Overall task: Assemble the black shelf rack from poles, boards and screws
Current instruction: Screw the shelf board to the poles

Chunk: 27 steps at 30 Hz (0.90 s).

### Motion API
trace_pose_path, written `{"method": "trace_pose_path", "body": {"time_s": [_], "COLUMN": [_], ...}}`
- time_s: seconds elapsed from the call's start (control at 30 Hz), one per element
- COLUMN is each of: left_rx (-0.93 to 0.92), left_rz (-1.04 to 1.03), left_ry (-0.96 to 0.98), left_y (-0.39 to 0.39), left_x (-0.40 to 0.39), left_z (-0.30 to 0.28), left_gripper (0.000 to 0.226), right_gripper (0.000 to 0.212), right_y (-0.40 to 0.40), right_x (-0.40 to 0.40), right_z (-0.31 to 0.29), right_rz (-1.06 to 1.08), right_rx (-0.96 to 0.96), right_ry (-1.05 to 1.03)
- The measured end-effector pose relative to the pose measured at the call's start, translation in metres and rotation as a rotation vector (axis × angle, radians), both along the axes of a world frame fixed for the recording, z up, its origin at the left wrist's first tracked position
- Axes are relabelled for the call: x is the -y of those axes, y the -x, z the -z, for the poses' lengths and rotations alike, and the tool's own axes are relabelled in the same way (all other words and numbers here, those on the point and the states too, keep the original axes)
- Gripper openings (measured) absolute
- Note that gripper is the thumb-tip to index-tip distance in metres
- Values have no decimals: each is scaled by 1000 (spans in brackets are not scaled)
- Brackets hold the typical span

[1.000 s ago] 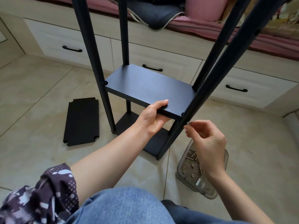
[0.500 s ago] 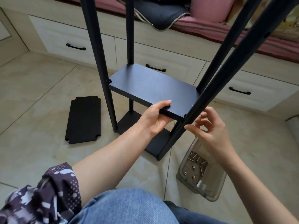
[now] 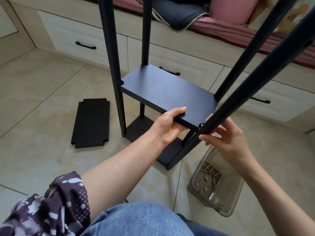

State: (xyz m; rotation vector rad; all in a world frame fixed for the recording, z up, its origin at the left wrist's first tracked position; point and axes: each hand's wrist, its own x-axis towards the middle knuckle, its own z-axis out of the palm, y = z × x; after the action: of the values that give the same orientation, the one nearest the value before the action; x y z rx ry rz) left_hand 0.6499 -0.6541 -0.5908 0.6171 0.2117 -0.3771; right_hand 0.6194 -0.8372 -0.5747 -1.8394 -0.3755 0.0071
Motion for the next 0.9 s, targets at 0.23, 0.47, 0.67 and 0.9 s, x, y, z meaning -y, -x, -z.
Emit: {"method": "trace_pose_path", "body": {"time_s": [0.23, 0.47, 0.67, 0.9], "left_rx": [-12, 5, 127, 65], "left_rz": [1, 41, 133, 123], "left_ry": [32, 48, -11, -14], "left_y": [-1, -5, -8, -8], "left_x": [0, -3, -11, -10], "left_z": [-2, 2, 1, -3], "left_gripper": [43, 36, 20, 30], "right_gripper": [37, 44, 88, 109], "right_y": [0, 2, -4, -8], "right_x": [1, -4, -4, -6], "right_z": [-2, -7, -3, -7], "right_rz": [-29, 22, 200, 150], "right_rx": [-39, -61, -283, -317], "right_ry": [10, 71, -49, -132]}}
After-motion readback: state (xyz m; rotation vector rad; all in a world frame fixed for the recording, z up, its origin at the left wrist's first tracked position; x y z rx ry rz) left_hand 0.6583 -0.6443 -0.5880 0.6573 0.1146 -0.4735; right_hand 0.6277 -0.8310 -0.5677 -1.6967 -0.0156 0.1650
